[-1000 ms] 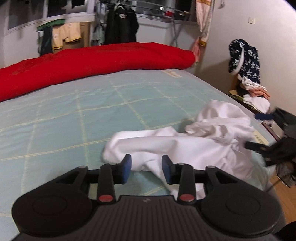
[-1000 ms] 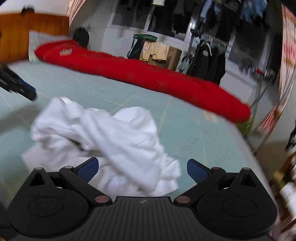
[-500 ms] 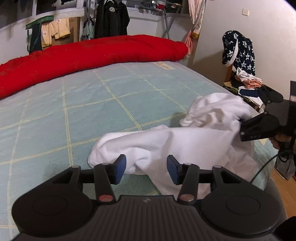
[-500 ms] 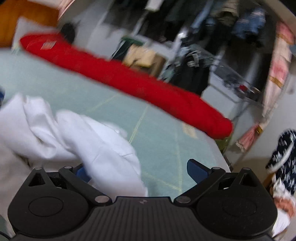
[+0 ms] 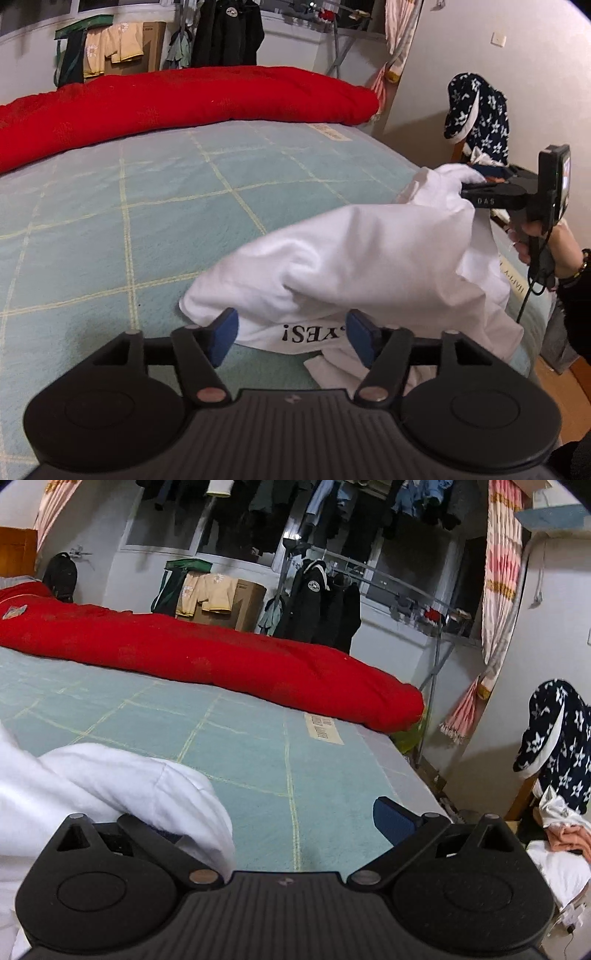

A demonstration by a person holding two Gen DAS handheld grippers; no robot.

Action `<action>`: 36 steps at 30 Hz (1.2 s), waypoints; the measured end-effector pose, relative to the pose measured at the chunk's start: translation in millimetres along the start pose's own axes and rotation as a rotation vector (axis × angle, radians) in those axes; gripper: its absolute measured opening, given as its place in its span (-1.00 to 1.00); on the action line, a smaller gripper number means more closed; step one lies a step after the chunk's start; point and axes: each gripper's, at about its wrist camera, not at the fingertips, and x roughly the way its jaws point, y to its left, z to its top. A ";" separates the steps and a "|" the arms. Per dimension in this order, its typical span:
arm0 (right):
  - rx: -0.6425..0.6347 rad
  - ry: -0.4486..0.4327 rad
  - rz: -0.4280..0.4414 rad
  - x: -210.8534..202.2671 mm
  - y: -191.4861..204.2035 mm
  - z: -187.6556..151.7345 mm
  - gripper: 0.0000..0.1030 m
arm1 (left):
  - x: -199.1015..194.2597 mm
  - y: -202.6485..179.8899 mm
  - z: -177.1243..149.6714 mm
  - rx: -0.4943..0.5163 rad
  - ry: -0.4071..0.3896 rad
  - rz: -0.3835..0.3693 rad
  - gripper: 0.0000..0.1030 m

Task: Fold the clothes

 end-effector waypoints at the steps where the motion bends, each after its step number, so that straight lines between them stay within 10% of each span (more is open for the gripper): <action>1: -0.001 -0.001 0.001 -0.7 -1.1 -1.5 1.00 | 3.2 5.1 0.1 -0.011 -0.001 -0.005 0.34; 13: 0.038 0.078 0.026 11.4 -9.2 -26.7 1.00 | 76.0 79.9 -10.9 -0.381 0.014 -0.175 0.30; 16: 0.028 0.082 0.035 12.8 -8.2 -27.9 1.00 | 82.7 80.9 -9.6 -0.404 -0.014 -0.231 -0.56; 17: 0.023 0.084 0.043 13.2 -7.3 -28.0 1.00 | 81.4 77.8 -6.5 -0.382 -0.021 -0.206 -0.88; 30: -0.136 0.000 -0.020 41.1 10.6 18.1 1.00 | 22.4 86.0 55.8 -0.235 -0.207 0.188 -0.97; 36: -0.142 0.005 -0.049 82.8 12.9 43.9 1.00 | 29.2 107.8 88.5 -0.217 -0.168 0.319 -0.97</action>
